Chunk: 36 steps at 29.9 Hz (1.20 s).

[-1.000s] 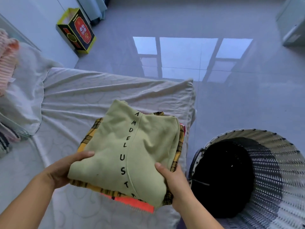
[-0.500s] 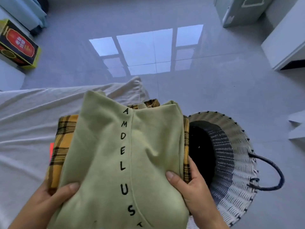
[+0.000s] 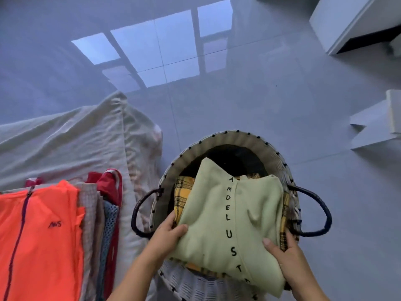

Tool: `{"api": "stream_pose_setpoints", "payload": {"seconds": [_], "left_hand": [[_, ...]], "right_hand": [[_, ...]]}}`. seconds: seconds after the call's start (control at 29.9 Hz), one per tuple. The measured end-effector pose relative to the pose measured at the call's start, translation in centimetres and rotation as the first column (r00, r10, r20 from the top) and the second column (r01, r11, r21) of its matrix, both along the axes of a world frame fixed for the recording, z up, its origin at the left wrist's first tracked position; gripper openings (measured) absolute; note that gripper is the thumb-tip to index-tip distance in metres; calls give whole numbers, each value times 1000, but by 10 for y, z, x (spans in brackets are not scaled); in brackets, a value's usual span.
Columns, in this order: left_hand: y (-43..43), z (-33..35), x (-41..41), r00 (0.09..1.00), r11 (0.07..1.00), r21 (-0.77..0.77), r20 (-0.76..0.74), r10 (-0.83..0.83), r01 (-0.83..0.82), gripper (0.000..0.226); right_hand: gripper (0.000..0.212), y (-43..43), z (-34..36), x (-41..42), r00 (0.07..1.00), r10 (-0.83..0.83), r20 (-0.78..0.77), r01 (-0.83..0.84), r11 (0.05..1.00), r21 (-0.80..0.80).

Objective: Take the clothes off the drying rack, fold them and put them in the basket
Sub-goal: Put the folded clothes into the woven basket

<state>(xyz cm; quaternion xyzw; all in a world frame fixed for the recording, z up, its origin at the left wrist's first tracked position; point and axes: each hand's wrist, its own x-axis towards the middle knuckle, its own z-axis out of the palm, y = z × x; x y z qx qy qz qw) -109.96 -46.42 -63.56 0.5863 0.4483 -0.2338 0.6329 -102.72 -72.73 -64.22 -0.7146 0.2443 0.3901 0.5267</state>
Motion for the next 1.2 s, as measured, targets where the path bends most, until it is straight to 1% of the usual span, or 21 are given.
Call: {"api": "stream_pose_setpoints", "payload": {"seconds": [0.07, 0.13, 0.17, 0.23, 0.4, 0.5, 0.6, 0.67, 0.74, 0.8, 0.87, 0.94, 1.0, 1.04, 1.07, 1.1, 1.14, 1.17, 1.2], "left_hand": [[-5, -21, 1, 998, 999, 10, -52, 37, -37, 39], [-8, -38, 2, 994, 997, 53, -93, 55, -50, 41], [-7, -49, 2, 993, 996, 80, -105, 56, -47, 46], [-6, -71, 7, 993, 991, 136, -108, 36, -21, 57], [0, -120, 44, 995, 945, 315, -61, -74, 89, 66], [7, -166, 52, 999, 934, 356, -34, -17, 28, 68], [4, -212, 48, 998, 934, 350, 8, 68, -67, 66], [0, -247, 41, 994, 932, 348, 4, 110, -105, 66], [-2, -283, 31, 993, 929, 361, -57, 104, -76, 66], [-4, -315, 25, 988, 943, 330, -127, 90, -44, 68], [-7, -342, 19, 978, 958, 287, -202, 45, 16, 76], [-11, -356, 17, 967, 969, 241, -255, 2, 62, 85], [-15, -365, 15, 964, 979, 193, -265, -4, 57, 92], [-17, -367, 15, 964, 980, 191, -265, -11, 64, 94], [-19, -367, 15, 965, 963, 246, -258, -47, 112, 93], [-22, -366, 14, 958, 893, 387, -254, -135, 229, 91], [-26, -368, 9, 927, 738, 562, -243, -284, 373, 86], [-33, -371, 1, 855, 548, 677, -253, -453, 491, 79], [-42, -373, -7, 755, 402, 719, -261, -601, 568, 71]], "right_hand": [[51, 4, -20, 3, 1000, 30, 1, -30, 1000, 3], [53, 9, -38, 7, 998, 60, -9, -60, 998, 1], [56, 12, -48, 11, 997, 76, -11, -77, 997, -9], [62, 17, -69, 20, 994, 108, -15, -108, 994, -16], [62, 32, -125, 39, 990, 131, 58, -129, 991, -28], [61, 42, -171, 39, 985, 137, 101, -132, 990, -55], [63, 49, -225, 29, 989, 89, 115, -78, 992, -97], [63, 52, -260, 20, 993, 55, 108, -40, 990, -137], [64, 55, -296, 12, 995, 28, 97, -9, 982, -190], [69, 57, -330, 8, 998, -4, 55, 18, 967, -256], [75, 59, -358, 3, 1000, -1, -27, -8, 944, -329], [81, 60, -371, -1, 997, 12, -73, -36, 937, -347], [86, 63, -376, -5, 998, 12, -65, -34, 939, -343], [88, 64, -375, -8, 999, 14, -30, -24, 940, -341], [90, 66, -374, -14, 998, 55, 29, -41, 932, -359], [89, 68, -373, -22, 983, 155, 99, -101, 905, -414], [83, 70, -373, -29, 939, 309, 154, -192, 838, -512], [75, 71, -374, -37, 866, 464, 185, -266, 741, -617], [67, 70, -376, -43, 805, 569, 170, -324, 661, -677]]}}
